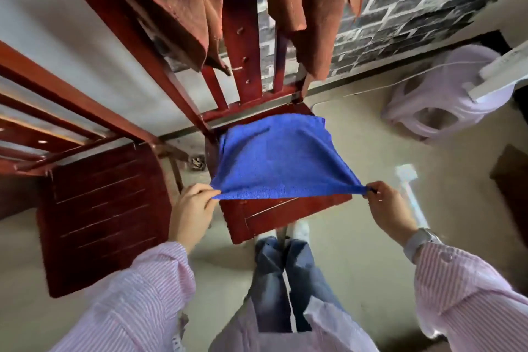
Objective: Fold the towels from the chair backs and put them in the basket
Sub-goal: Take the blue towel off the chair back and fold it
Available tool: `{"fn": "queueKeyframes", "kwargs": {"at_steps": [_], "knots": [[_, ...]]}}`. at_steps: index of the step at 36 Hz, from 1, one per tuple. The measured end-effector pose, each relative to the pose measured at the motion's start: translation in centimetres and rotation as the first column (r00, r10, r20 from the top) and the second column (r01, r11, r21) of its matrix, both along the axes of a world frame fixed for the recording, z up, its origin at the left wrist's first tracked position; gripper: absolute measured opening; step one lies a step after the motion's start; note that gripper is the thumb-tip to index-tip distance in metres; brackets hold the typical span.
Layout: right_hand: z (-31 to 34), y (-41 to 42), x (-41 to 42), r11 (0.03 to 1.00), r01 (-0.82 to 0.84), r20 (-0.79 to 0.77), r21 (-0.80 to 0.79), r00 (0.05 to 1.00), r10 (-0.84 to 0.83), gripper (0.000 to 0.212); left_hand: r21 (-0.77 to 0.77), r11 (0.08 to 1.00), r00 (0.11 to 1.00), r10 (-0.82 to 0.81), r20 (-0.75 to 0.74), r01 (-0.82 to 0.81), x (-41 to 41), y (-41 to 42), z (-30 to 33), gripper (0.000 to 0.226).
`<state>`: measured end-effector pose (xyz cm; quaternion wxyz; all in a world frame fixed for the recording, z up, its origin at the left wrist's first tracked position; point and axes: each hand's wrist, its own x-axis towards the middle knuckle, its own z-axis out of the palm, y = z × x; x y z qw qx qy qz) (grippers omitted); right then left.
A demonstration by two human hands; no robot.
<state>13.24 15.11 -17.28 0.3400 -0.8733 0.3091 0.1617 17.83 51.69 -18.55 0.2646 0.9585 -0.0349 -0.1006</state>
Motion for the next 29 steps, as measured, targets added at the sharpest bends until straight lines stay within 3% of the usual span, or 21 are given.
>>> {"fn": "queueKeyframes", "kwargs": {"at_steps": [5, 10, 14, 18, 23, 26, 29], "knots": [[-6.0, 0.0, -3.3, 0.995, -0.095, -0.269, 0.021, 0.958, 0.098, 0.020, 0.073, 0.994, 0.932, -0.053, -0.360, 0.084, -3.6, 0.0, -6.7, 0.020], [-10.1, 0.4, -3.8, 0.973, -0.200, -0.450, 0.115, 0.863, 0.231, 0.027, 0.192, 0.959, 0.888, -0.103, -0.448, 0.208, -4.2, -1.0, -10.8, 0.029], [-12.2, 0.6, -2.2, 0.908, -0.363, -0.559, 0.209, 0.718, 0.415, 0.036, 0.185, 0.961, 0.836, -0.072, -0.544, 0.203, -2.6, -1.8, -13.6, 0.031], [-14.6, 0.2, 0.4, 0.958, -0.258, -0.413, 0.122, 0.865, 0.286, 0.030, 0.153, 0.984, 0.913, -0.019, -0.407, 0.089, 0.7, -3.4, -15.4, 0.024], [-17.5, -0.5, 5.5, 0.975, -0.224, -0.201, 0.006, 0.954, 0.221, 0.035, 0.140, 0.988, 0.977, -0.038, -0.210, 0.068, 6.1, -5.4, -17.7, 0.031], [-18.8, -0.7, 8.7, 0.935, -0.336, -0.077, -0.115, 0.941, 0.329, 0.040, 0.199, 0.975, 0.989, -0.077, -0.129, 0.102, 9.4, -6.4, -18.9, 0.039], [-19.8, -1.0, 11.3, 0.864, -0.438, -0.056, -0.247, 0.897, 0.439, 0.050, 0.269, 0.945, 0.981, -0.157, -0.116, 0.184, 11.7, -6.5, -20.4, 0.042]]}}
